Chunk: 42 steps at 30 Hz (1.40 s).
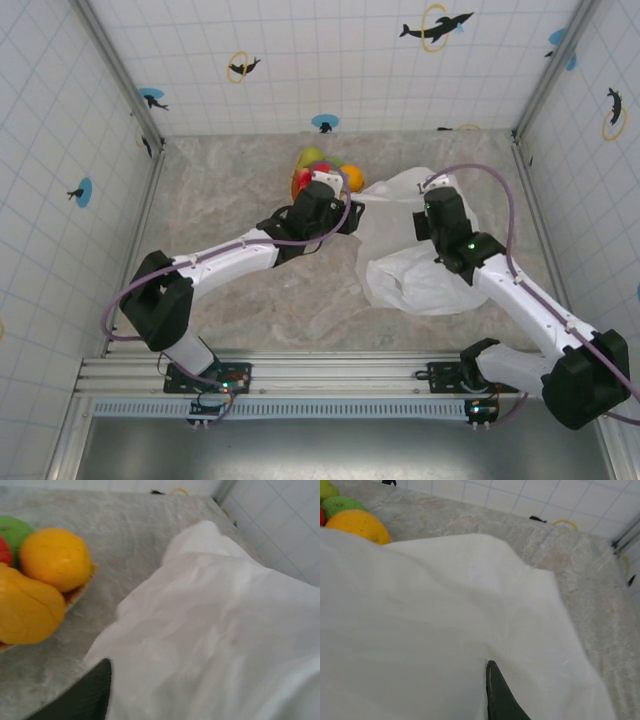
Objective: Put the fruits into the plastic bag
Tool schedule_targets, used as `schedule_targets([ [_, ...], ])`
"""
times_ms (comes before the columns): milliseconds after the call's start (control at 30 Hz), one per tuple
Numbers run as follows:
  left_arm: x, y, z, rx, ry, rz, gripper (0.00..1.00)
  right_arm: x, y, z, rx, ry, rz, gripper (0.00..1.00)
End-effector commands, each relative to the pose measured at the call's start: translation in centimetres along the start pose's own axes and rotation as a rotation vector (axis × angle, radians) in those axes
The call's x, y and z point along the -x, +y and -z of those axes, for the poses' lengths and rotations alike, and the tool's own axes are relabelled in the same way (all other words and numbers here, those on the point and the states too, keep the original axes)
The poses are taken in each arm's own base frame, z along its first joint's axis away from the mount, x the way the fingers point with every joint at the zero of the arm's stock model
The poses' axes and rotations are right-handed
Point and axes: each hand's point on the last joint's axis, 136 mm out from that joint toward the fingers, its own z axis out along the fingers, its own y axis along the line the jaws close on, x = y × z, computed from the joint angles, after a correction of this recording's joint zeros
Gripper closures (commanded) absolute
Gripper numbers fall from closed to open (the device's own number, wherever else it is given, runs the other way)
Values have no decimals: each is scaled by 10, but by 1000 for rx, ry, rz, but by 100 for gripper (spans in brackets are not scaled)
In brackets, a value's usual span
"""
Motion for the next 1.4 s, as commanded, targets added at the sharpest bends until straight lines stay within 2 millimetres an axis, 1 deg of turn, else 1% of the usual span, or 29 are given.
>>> schedule_targets([
  [0,28,24,21,140,-137,-43,26,-11,24,-1,180,89,-96,100],
  [67,20,32,28,163,-131,-55,16,-10,24,-2,225,106,-135,100],
  [100,13,35,31,165,-114,-59,14,-10,24,-2,241,114,-152,100],
  [133,10,34,34,153,-109,-59,13,-9,23,-2,255,118,-169,100],
  [167,-7,39,35,148,-76,-58,12,-9,22,-3,271,124,-189,100],
  [200,-19,39,36,125,-50,-45,11,-10,21,-4,286,136,-208,100],
  [300,-45,37,39,69,6,22,10,-11,18,-6,331,154,-266,100],
  [367,-59,38,41,48,30,89,9,-12,15,-7,346,160,-298,100],
  [467,-73,34,45,0,35,182,8,-13,16,-8,387,161,-355,100],
  [533,-86,33,44,-22,39,216,8,-12,18,-9,420,159,-390,100],
  [600,-96,31,37,-44,60,245,8,-10,19,-9,445,152,-422,100],
  [700,-106,29,22,-45,96,250,9,-3,18,-8,477,142,-455,100],
  [800,-108,23,11,-71,106,239,10,0,16,-7,493,142,-480,100],
  [900,-108,20,7,-85,105,220,10,-1,14,-9,499,158,-495,100],
  [967,-110,21,7,-87,105,196,11,1,20,-7,546,167,-493,99],
  [1033,-110,22,5,-86,100,161,16,-1,26,-5,584,182,-466,99],
  [1067,-107,19,4,-94,92,143,20,-3,30,-4,608,190,-430,98],
  [1100,-103,16,2,-106,83,127,27,-5,33,-2,631,197,-388,98],
  [1133,-99,13,0,-117,76,118,35,-7,35,0,639,205,-354,98],
  [1167,-96,10,-3,-126,73,112,45,-9,35,1,638,209,-315,97],
  [1233,-88,3,-8,-142,67,117,62,-10,30,2,593,210,-243,96],
  [1333,-73,-11,-9,-196,48,144,93,-12,11,-3,398,221,-103,90],
  [1367,-68,-14,-8,-206,40,159,100,-12,4,-3,315,228,-45,88],
])
